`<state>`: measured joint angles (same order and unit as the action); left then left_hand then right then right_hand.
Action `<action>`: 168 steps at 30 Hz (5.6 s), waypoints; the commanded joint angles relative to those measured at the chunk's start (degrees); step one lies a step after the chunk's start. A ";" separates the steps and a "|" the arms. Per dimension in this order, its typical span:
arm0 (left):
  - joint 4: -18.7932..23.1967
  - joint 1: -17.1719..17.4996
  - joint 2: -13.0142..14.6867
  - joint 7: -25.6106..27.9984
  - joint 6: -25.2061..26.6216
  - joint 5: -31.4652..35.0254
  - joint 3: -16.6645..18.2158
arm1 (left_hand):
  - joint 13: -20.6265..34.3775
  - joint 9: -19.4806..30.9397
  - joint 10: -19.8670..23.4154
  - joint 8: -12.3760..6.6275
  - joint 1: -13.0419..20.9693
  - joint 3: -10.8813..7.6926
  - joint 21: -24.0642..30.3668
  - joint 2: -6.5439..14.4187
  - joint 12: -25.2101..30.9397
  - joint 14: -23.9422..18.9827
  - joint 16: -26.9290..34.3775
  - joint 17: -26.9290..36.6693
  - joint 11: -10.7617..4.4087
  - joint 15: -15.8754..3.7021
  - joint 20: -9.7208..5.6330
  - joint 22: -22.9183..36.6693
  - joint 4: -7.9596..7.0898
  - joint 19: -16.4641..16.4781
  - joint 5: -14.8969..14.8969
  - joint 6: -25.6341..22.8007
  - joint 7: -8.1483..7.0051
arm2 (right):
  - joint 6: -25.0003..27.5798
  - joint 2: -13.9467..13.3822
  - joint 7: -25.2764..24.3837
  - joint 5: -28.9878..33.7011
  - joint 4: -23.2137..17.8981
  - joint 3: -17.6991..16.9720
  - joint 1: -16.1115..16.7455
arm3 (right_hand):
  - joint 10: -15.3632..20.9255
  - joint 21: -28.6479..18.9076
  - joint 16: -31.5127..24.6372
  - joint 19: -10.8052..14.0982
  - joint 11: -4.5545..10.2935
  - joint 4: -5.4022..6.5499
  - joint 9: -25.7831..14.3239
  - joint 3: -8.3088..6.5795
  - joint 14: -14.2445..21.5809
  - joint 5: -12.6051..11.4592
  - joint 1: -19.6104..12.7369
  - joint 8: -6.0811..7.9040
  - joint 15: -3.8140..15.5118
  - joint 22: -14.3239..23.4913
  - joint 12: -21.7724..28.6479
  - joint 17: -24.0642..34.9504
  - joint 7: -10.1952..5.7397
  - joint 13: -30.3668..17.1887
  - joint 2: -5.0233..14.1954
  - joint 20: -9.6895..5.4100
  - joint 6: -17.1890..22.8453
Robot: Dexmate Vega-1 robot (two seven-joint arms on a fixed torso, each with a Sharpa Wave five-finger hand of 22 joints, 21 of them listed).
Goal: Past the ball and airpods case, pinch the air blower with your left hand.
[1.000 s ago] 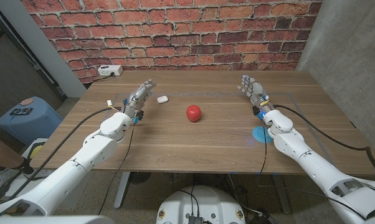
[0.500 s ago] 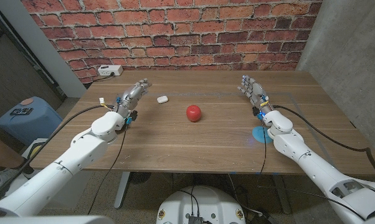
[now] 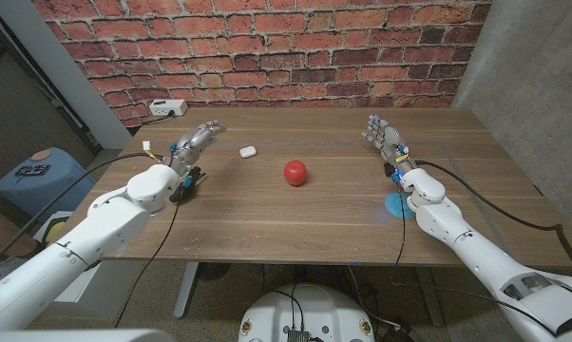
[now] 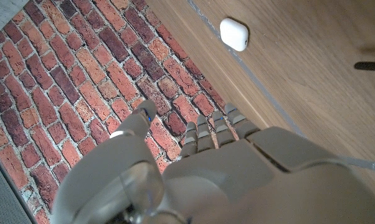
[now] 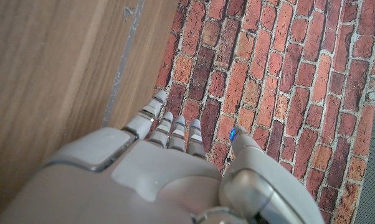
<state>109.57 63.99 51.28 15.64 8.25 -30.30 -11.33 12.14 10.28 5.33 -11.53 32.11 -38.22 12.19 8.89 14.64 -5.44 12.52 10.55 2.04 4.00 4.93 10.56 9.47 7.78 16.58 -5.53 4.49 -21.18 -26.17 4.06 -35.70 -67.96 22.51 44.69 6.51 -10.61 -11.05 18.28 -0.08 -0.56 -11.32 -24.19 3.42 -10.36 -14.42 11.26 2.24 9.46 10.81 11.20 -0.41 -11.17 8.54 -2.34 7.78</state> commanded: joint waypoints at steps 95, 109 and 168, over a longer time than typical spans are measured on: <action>29.13 9.04 10.46 8.88 63.25 15.52 12.01 | 6.95 1.10 9.41 -1.17 5.94 7.99 5.15 -5.80 4.25 -10.94 -0.06 0.15 -0.72 6.12 6.32 2.09 -0.02 6.78 5.71 -11.28 0.99 | -1.06 4.29 5.04 -0.60 12.63 1.38 -6.55 | 0.11 -0.39 -0.75 0.15 -0.47 -1.88 -0.18 0.64 0.45 0.02 -1.47 0.34 -0.36 0.28 0.45 -0.02 1.04 0.03 0.12 0.65 0.61; 25.88 0.76 14.73 7.34 67.37 13.05 2.99 | 7.17 1.02 8.10 -0.55 6.28 9.57 4.83 -7.53 3.32 -9.75 -0.80 0.16 -0.62 6.89 6.90 2.09 0.04 5.76 4.11 -10.34 0.90 | -1.92 5.24 5.66 -0.59 14.87 1.49 -7.44 | 0.09 -0.39 -0.78 0.16 -0.42 -2.05 -0.18 0.70 0.49 0.03 -1.57 0.34 -0.41 0.28 0.45 -0.01 1.05 0.03 0.17 0.68 0.63; 21.12 -18.52 17.51 -1.29 70.23 4.73 -16.50 | 8.35 0.98 4.90 0.43 6.10 12.58 4.11 -8.89 1.57 -7.89 -1.12 0.51 1.90 7.16 6.99 2.21 -0.81 3.33 -0.35 -5.45 3.03 | -4.24 5.85 5.80 -1.26 16.21 0.58 -6.92 | -0.08 -0.37 -0.74 0.13 -0.58 -2.79 -0.18 1.03 0.33 0.08 -1.94 0.29 -0.37 0.29 0.41 -0.01 1.08 0.02 0.21 0.86 0.48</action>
<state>131.03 48.24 68.73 15.53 77.23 -24.99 -25.02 20.36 11.20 10.31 -10.75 37.92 -25.97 16.52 0.06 16.29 -13.38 11.32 10.80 4.00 11.17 11.77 12.67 8.60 11.34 16.30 -11.33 7.67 -25.03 -20.38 9.52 -36.72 -52.14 23.29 37.73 6.30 -10.60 -11.49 18.28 -0.29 -3.17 -11.31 -23.17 3.62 -10.36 -15.63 11.26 2.04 9.46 11.03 11.21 0.51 -11.18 8.85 -1.94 8.07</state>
